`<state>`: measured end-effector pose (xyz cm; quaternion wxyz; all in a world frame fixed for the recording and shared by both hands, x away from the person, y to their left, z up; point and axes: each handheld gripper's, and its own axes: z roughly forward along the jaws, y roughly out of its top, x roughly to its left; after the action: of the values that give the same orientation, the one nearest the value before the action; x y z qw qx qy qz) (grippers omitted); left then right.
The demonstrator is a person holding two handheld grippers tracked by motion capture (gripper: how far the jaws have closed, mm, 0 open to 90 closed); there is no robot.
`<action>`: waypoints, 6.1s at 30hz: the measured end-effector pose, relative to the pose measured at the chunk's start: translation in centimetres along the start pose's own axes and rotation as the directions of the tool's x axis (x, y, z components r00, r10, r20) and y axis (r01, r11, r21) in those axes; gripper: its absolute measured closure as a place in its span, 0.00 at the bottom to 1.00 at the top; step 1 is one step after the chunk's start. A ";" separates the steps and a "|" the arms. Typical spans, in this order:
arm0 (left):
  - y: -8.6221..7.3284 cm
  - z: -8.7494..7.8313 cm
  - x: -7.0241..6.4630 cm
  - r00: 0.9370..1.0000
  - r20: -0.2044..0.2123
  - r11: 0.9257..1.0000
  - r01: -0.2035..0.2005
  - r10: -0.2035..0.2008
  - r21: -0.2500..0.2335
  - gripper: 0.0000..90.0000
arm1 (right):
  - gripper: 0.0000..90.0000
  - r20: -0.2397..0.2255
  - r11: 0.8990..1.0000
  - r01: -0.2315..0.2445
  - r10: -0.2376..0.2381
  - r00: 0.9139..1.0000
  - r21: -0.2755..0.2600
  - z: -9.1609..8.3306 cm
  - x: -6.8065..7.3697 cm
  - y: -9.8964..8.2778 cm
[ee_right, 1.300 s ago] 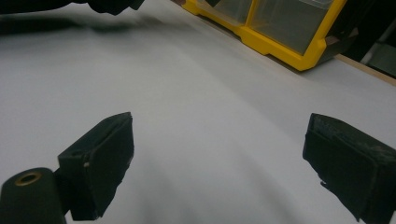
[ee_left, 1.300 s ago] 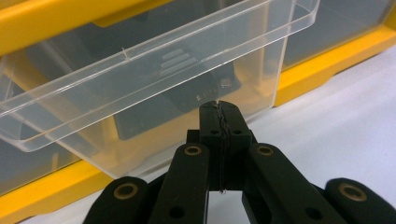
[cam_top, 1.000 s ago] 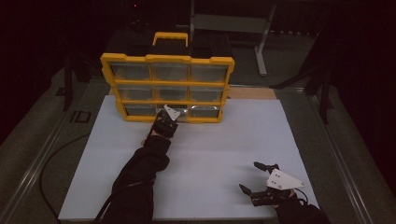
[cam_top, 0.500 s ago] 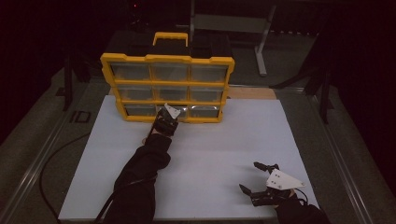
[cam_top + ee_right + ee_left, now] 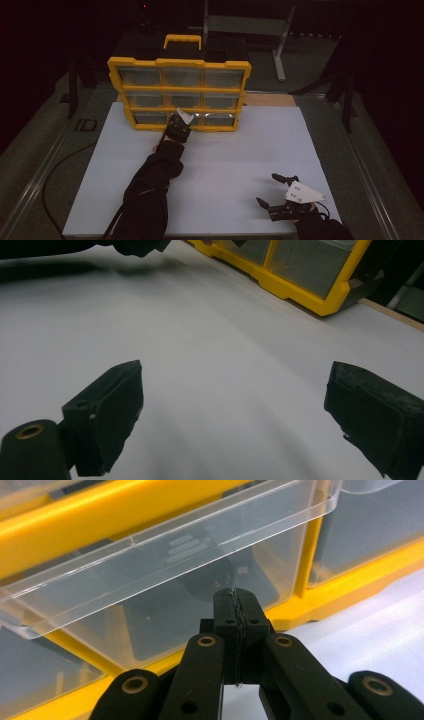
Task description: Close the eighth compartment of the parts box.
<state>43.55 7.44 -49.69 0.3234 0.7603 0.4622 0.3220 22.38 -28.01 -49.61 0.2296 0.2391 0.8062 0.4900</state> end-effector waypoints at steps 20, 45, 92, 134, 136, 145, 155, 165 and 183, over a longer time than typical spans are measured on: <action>0.3 0.3 0.1 0.999 -0.011 1.000 -0.031 0.031 0.007 0.99 | 0.10 -0.002 1.000 0.003 -0.003 1.000 0.003 0.1 0.0 0.0; 0.1 -0.6 -0.6 0.994 0.107 0.998 0.022 -0.028 0.059 0.49 | 0.10 0.003 1.000 0.008 -0.008 1.000 0.001 0.0 0.1 0.0; 0.7 -2.5 -0.4 0.948 0.318 0.999 -0.009 -0.006 0.045 0.00 | 0.10 -0.004 1.000 0.014 -0.014 1.000 0.007 0.2 0.1 0.1; -1.9 -8.5 0.6 0.894 0.435 0.995 -0.088 0.104 -0.057 0.00 | 0.10 -0.004 1.000 0.015 -0.015 1.000 0.010 0.2 0.2 0.1; -2.2 -8.8 0.8 0.896 0.432 0.995 -0.085 0.102 -0.059 0.00 | 0.10 -0.005 1.000 0.015 -0.015 1.000 0.009 0.3 0.2 0.1; -3.6 -9.7 1.8 0.896 0.431 0.995 -0.089 0.102 -0.051 0.00 | 0.10 -0.003 1.000 0.017 -0.017 1.000 0.008 0.3 0.1 0.1; -5.0 -10.9 2.5 0.894 0.436 0.995 -0.085 0.102 -0.059 0.00 | 0.10 -0.005 1.000 0.014 -0.014 1.000 0.012 0.3 0.2 0.1; -7.0 -12.0 2.9 0.875 0.467 0.991 -0.095 0.128 -0.095 0.00 | 0.10 -0.004 1.000 0.019 -0.019 1.000 0.012 0.3 0.2 0.1; -10.4 -14.2 4.0 0.861 0.491 0.991 -0.110 0.131 -0.070 0.00 | 0.10 -0.003 1.000 0.016 -0.016 1.000 0.020 0.4 0.2 0.1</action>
<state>28.64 17.59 -48.82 0.4253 0.8381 0.3091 0.1453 22.43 -27.57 -49.74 0.2302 0.2343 0.8132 0.4804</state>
